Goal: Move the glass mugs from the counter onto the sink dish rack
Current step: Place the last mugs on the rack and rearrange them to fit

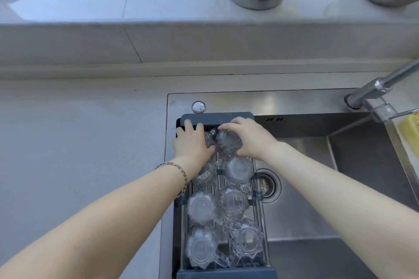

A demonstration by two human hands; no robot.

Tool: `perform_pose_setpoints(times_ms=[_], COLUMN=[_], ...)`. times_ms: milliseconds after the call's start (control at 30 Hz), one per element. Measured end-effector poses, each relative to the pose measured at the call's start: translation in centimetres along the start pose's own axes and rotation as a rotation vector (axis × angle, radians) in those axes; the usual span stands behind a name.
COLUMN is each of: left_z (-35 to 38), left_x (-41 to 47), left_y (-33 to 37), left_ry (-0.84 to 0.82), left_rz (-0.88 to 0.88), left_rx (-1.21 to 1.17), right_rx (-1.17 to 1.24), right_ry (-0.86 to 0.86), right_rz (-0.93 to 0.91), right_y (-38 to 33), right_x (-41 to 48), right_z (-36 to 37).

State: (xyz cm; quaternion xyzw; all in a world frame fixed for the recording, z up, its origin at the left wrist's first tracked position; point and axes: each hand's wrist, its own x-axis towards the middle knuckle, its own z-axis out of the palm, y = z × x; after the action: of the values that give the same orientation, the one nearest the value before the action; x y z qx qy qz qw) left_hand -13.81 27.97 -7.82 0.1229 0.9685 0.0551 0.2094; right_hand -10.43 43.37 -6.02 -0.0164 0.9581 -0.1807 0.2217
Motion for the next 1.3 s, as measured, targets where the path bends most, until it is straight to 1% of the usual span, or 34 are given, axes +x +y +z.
perform_pose_setpoints(times_ms=[67, 133, 167, 267, 300, 400, 467, 533, 600, 767, 900, 1000, 1067, 1167, 1200, 1233, 1300], left_z=[0.1, 0.2, 0.2, 0.1, 0.1, 0.1, 0.1, 0.0, -0.3, -0.4, 0.2, 0.2, 0.0, -0.2, -0.2, -0.2, 0.3], left_x=[0.3, 0.4, 0.3, 0.2, 0.1, 0.0, 0.0, 0.1, 0.3, 0.7, -0.3, -1.1, -1.6, -2.6, -3.0, -3.5, -4.7], left_y=[-0.5, -1.1, -1.4, -2.1, -2.2, -2.4, -2.4, -2.4, -2.4, -2.5, -2.6, -2.6, -2.5, -2.1, -1.9, -1.7, -1.6], left_ry=[-0.039, -0.076, -0.078, -0.038, -0.029, -0.026, -0.041, -0.052, -0.053, -0.029, 0.017, 0.076, 0.079, 0.158, 0.165, 0.147, 0.036], left_rz=[0.029, 0.072, 0.088, 0.094, 0.098, 0.115, 0.123, 0.133, 0.146, 0.201, 0.195, 0.125, 0.099, 0.193, 0.242, 0.283, 0.309], left_rx=[-0.017, -0.052, -0.073, -0.156, -0.176, -0.206, -0.200, -0.183, -0.163, -0.080, -0.077, -0.157, -0.137, -0.126, -0.139, -0.130, -0.019], right_rx=[0.057, 0.138, 0.194, 0.426, 0.482, 0.553, 0.538, 0.520, 0.542, 0.501, 0.562, 0.619, 0.653, 0.722, 0.731, 0.708, 0.581], right_ry=[0.002, 0.039, 0.073, 0.205, 0.225, 0.210, 0.238, 0.308, 0.343, 0.301, 0.306, 0.309, 0.310, 0.237, 0.242, 0.276, 0.323], right_rz=[0.000, 0.011, 0.045, 0.269, 0.338, 0.490, 0.534, 0.543, 0.529, 0.419, 0.442, 0.511, 0.544, 0.503, 0.501, 0.513, 0.549], right_y=[0.2, 0.3, 0.2, -0.9, -1.4, -2.6, -3.1, -3.0, -2.4, -0.8, -1.3, -2.1, -2.5, -2.1, -1.8, -1.5, -1.1], right_x=[0.6, 0.5, 0.2, -0.8, -1.0, -0.7, -0.1, 0.1, -0.2, -1.1, -0.6, 0.0, 0.2, -0.8, -1.7, -2.6, -4.6], right_z=[0.7, 1.6, 2.0, 3.1, 3.4, 4.4, 5.1, 5.4, 5.3, 4.7, 4.7, 4.8, 4.8, 4.4, 4.2, 4.1, 4.2])
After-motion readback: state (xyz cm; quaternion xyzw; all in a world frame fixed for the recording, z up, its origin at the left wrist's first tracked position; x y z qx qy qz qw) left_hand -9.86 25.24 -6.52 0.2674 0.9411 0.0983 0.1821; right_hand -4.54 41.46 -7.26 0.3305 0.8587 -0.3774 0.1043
